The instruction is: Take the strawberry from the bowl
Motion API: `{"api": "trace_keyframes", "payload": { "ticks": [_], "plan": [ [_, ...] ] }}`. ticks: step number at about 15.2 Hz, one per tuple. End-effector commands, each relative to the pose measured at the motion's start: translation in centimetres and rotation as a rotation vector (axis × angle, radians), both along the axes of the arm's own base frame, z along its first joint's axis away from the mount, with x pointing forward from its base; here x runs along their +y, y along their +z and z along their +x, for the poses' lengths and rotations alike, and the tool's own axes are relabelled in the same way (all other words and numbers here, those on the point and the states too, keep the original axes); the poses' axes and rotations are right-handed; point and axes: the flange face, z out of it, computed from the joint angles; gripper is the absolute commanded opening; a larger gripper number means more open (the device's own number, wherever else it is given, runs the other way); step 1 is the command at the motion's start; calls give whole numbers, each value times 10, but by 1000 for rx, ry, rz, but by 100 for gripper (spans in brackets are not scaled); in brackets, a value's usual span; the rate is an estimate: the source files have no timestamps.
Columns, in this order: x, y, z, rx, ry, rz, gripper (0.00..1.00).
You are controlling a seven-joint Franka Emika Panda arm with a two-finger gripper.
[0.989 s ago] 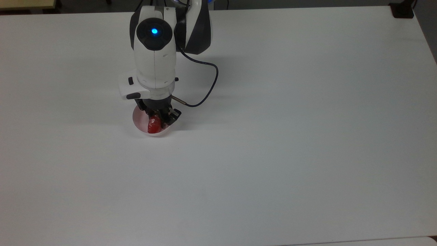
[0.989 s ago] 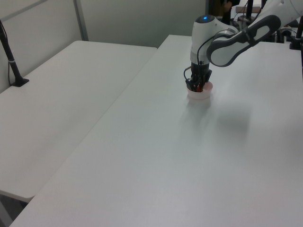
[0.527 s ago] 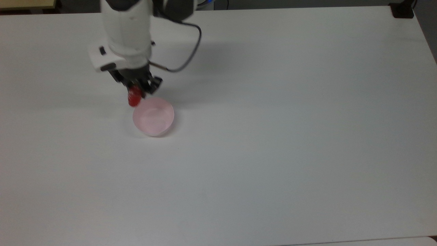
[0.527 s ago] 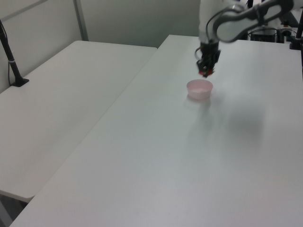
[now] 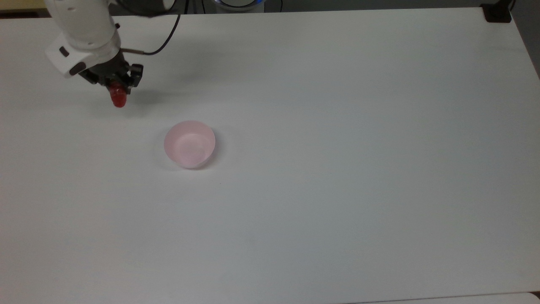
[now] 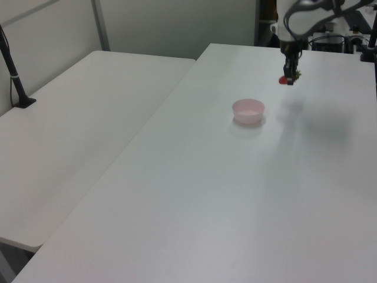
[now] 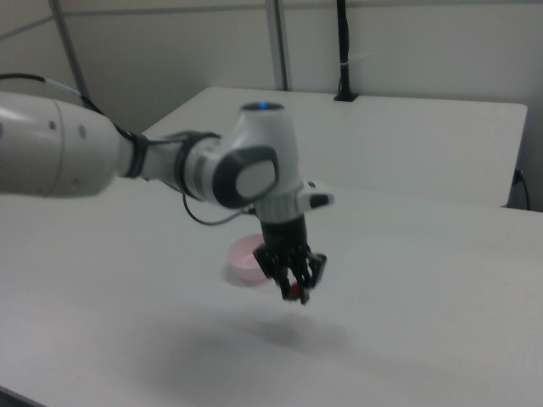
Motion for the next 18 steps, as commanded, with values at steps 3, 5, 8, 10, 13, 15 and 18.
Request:
{"api": "trace_keyframes", "payload": {
  "ticks": [3,5,8,10,13,15,18],
  "plan": [
    [-56,-45,-21,-5,-55,11,19],
    [-59,-43,-22,-5,-54,9,49],
    [-59,-40,-25,6,-116,13,100],
    [-52,-26,-24,17,-213,5,100],
    [2,71,-3,-18,-256,-21,100],
    [38,125,-2,-34,-221,-14,100],
    [90,189,-19,-59,-183,68,100]
  ]
}}
